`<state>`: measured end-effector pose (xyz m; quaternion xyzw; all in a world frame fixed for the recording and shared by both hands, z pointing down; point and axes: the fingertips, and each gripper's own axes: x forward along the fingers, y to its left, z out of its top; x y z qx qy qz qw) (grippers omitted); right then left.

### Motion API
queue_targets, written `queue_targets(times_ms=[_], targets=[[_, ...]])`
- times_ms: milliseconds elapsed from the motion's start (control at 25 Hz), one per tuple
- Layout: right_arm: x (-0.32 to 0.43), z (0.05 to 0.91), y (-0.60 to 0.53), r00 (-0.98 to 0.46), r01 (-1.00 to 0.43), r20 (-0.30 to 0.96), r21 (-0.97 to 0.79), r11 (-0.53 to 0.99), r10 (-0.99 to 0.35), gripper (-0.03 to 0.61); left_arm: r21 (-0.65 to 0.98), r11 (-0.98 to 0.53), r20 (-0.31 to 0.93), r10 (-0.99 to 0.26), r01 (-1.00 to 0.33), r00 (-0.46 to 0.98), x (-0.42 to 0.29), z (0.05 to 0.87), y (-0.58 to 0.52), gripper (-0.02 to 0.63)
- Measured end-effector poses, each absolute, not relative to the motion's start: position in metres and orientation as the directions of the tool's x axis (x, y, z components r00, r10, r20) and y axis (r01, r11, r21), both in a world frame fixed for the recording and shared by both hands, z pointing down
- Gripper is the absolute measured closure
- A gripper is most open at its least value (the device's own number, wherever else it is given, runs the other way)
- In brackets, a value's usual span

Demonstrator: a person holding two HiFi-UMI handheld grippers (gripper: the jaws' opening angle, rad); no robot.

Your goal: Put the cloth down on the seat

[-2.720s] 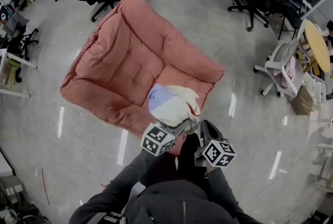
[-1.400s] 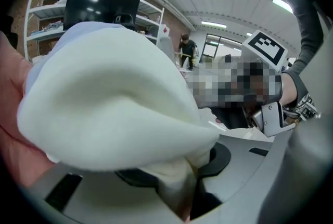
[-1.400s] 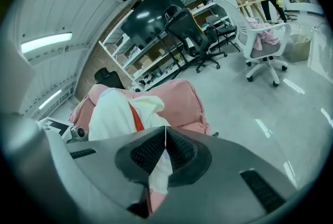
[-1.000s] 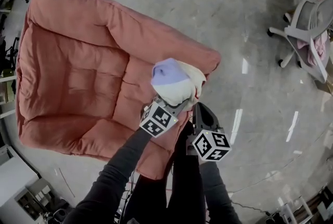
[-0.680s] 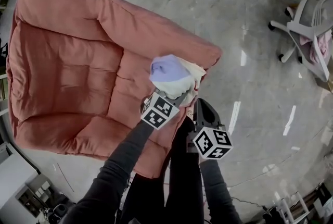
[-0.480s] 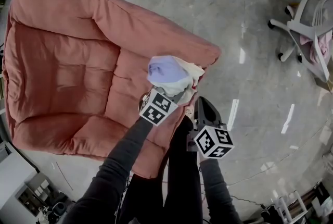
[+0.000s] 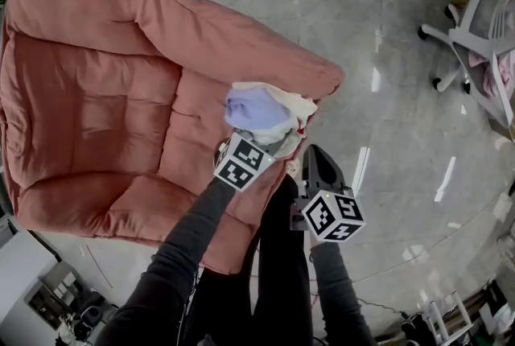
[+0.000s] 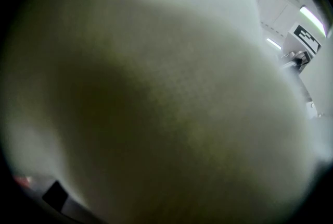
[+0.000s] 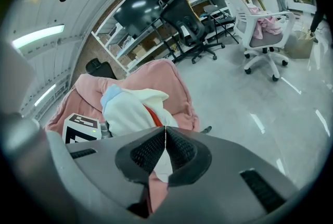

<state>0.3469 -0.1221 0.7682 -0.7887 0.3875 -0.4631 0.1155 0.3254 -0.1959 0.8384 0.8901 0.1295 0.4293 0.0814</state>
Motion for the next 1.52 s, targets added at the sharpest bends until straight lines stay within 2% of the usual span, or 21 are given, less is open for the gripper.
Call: queue_targets(times_ms=[240, 440, 640, 1520], targets=[[0.345, 0.767, -0.116, 0.269, -0.502, 0.644, -0.541, -0.675, -0.716, 0.566, 0.255, -0.956, 0.758, 0.289, 0.143, 0.585, 0.319, 0.838, -0.191, 0.362], [0.342, 0.759, -0.116, 0.272, -0.510, 0.633, -0.544, -0.667, -0.725, 0.566, 0.265, -0.954, 0.758, 0.295, 0.138, 0.581, 0.313, 0.832, -0.186, 0.260], [0.331, 0.755, -0.116, 0.273, -0.521, 0.624, -0.544, -0.658, -0.732, 0.566, 0.251, -0.962, 0.759, 0.266, 0.110, 0.594, 0.301, 0.825, -0.190, 0.215], [0.249, 0.729, -0.100, 0.315, -0.492, 0.611, -0.549, -0.676, -0.726, 0.566, 0.211, -0.975, 0.738, 0.207, 0.071, 0.642, 0.207, 0.773, -0.204, 0.215]])
